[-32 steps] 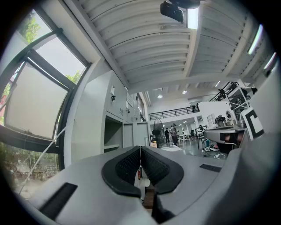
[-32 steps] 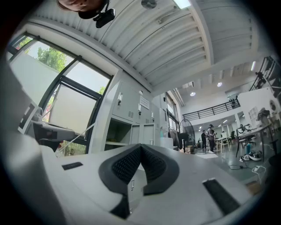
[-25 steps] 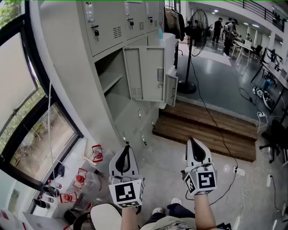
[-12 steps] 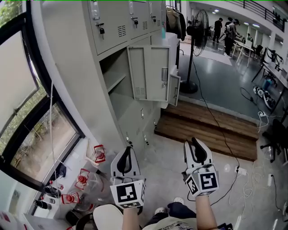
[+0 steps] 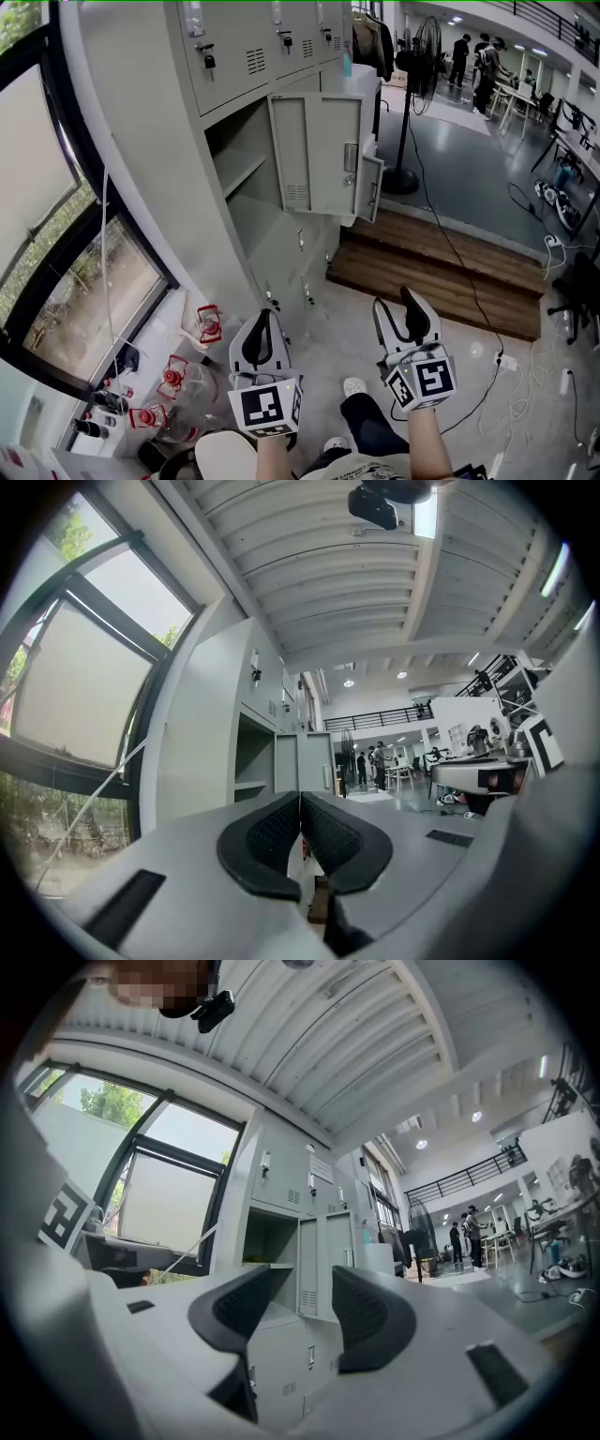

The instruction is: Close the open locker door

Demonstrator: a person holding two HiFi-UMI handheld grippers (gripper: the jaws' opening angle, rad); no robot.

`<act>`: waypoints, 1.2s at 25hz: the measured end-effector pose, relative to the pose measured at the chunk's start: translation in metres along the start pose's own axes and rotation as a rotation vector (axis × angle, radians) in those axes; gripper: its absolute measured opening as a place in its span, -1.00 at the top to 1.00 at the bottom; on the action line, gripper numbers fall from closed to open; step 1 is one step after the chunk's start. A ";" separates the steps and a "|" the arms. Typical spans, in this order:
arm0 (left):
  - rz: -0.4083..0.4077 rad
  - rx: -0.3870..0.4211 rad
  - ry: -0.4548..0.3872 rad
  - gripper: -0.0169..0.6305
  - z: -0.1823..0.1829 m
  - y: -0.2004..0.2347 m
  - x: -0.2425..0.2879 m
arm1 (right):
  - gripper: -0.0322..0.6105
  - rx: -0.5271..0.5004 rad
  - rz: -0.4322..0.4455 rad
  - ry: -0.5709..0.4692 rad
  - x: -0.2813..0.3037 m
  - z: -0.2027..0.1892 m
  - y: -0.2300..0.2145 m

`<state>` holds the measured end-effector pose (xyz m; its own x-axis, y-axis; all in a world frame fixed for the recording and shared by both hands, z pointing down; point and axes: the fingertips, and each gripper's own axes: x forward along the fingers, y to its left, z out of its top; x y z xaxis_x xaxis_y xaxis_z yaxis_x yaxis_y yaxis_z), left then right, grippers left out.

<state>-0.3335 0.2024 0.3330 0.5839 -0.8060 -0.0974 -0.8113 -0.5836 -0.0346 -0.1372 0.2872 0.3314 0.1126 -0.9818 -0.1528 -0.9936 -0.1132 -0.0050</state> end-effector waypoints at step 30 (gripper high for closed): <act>0.189 0.033 0.050 0.92 -0.041 -0.012 0.295 | 0.27 0.102 0.204 0.104 0.304 -0.092 -0.174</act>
<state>-0.1503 -0.0320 0.3453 0.4212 -0.9053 -0.0555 -0.9066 -0.4185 -0.0534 0.0712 -0.0052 0.3770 -0.0949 -0.9938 -0.0587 -0.9914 0.0997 -0.0846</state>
